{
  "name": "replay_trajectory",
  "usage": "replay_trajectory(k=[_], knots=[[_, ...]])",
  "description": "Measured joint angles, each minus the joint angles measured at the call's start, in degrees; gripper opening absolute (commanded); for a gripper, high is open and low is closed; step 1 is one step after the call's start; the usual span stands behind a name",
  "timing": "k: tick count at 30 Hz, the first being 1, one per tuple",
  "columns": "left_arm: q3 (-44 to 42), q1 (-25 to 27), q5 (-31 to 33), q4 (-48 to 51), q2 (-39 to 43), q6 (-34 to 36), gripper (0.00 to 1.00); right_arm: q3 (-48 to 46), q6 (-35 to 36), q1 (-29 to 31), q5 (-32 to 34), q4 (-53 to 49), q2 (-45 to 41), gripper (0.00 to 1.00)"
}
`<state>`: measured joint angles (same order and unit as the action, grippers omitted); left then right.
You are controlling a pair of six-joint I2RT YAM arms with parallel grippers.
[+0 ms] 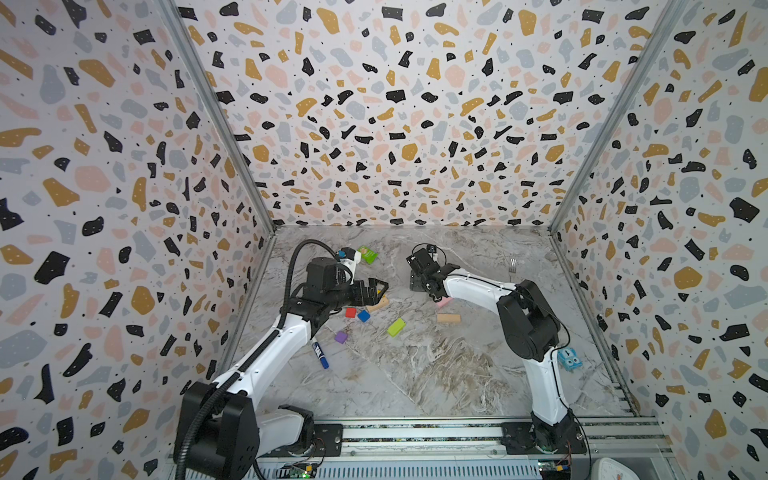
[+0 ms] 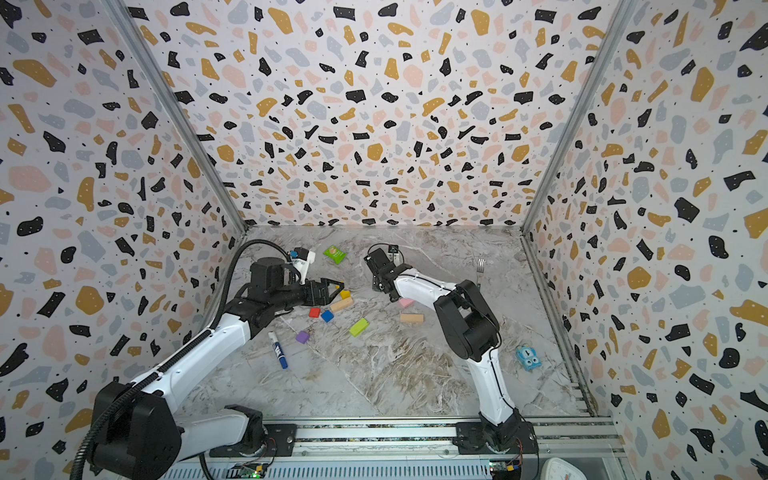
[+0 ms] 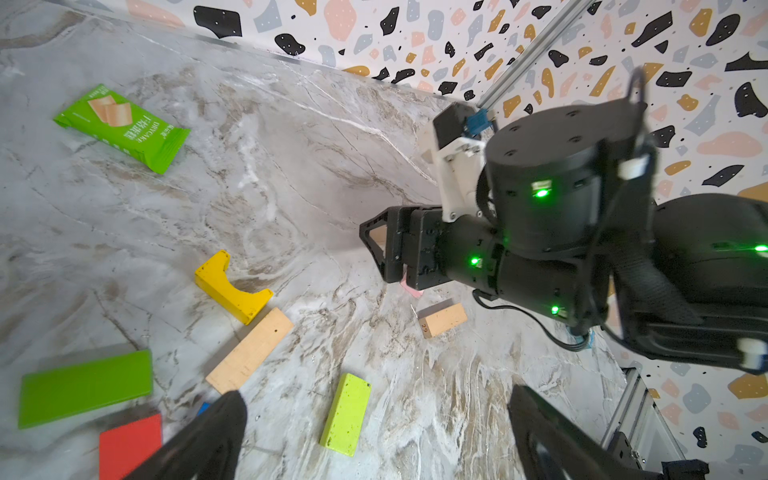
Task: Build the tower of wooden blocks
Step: 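Move the held wood bar over another plain wood bar near the pink block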
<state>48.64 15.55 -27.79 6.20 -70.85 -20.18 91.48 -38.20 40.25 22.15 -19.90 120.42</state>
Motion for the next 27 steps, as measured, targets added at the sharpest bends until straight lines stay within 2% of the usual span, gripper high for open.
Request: replay_trajectory(k=[8, 22, 27], knots=[[0.00, 0.00, 0.26, 0.13, 0.00, 0.00, 0.99, -5.46, 0.02, 0.04, -0.94, -1.81, -9.66, 0.71], [0.00, 0.02, 1.31, 0.20, 0.24, 0.04, 0.99, -26.99, -1.44, 2.54, -2.47, -4.20, -26.97, 0.70], [0.00, 0.00, 1.31, 0.22, 0.83, 0.02, 1.00, -32.35, -3.17, 4.66, -2.69, -4.31, -29.88, 0.70]])
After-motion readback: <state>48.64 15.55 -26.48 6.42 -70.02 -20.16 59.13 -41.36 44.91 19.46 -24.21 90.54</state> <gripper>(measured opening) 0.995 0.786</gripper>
